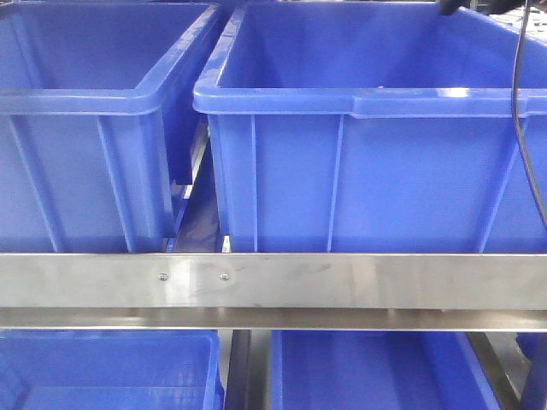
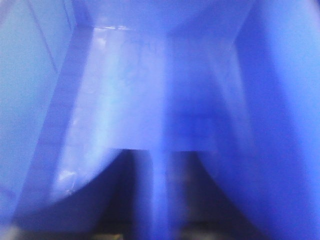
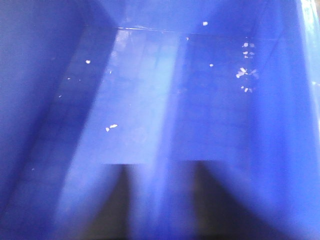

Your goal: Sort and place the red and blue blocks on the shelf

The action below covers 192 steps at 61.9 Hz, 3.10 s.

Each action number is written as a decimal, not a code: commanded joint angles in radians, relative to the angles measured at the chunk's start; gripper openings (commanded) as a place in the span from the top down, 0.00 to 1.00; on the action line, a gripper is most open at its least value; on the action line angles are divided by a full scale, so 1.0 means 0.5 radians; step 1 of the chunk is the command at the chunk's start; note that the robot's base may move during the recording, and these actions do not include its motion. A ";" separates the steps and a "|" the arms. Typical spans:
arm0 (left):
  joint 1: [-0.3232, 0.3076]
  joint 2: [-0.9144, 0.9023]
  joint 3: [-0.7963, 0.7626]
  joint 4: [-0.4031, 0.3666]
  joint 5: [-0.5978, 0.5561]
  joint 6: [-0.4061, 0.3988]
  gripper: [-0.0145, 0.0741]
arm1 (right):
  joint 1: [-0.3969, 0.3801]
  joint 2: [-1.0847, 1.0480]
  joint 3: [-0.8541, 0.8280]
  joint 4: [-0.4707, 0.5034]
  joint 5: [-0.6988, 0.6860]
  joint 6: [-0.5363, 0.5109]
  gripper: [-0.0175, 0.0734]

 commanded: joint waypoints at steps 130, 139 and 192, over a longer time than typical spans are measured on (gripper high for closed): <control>0.000 -1.638 1.405 -0.047 -0.285 -0.005 0.68 | -0.003 -1.823 1.562 -0.024 -0.261 0.047 0.73; 0.000 -1.638 1.405 -0.047 -0.285 -0.005 0.68 | -0.094 -2.060 1.600 -0.122 -0.236 0.028 0.73; 0.000 -1.638 1.405 -0.047 -0.289 -0.005 0.68 | -0.416 -2.859 2.200 -0.111 -0.478 0.038 0.73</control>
